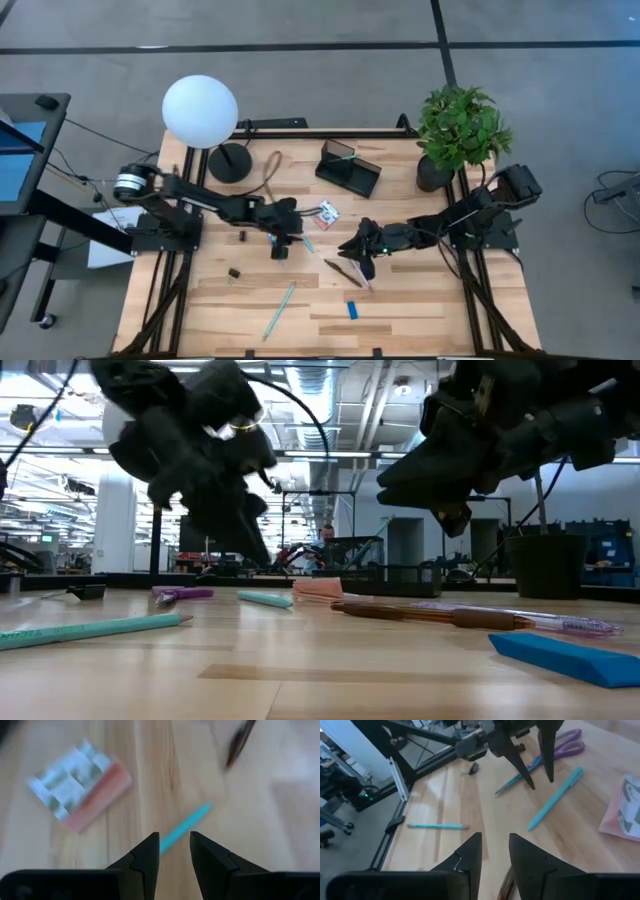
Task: Pick and place office supplies into organizer
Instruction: Put the light blue pen into the black desk organizer
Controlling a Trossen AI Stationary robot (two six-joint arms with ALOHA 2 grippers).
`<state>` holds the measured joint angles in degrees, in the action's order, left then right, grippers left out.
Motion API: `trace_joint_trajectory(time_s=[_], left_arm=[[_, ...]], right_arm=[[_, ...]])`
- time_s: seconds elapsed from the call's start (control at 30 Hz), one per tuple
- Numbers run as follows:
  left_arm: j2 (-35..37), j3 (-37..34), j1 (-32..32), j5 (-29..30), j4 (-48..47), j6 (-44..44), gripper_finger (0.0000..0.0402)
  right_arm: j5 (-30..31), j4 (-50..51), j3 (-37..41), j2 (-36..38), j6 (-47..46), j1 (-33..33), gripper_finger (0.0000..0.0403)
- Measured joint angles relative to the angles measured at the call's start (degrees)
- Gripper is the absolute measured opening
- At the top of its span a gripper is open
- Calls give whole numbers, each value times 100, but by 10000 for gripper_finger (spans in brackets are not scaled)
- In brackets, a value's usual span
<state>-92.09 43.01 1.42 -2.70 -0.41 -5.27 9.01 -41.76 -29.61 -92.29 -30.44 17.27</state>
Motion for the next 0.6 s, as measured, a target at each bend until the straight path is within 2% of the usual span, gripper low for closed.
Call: trace_joint_trajectory(time_s=[0.3,0.6], left_arm=[[-755,1037,-112,-270,-1047,-377,106],[-833,1144,-147,-516,-1428,-252,106]], right_arm=[[-12,323,-1,0,-1,183,93],[-10,429,1,0,0,335,93]])
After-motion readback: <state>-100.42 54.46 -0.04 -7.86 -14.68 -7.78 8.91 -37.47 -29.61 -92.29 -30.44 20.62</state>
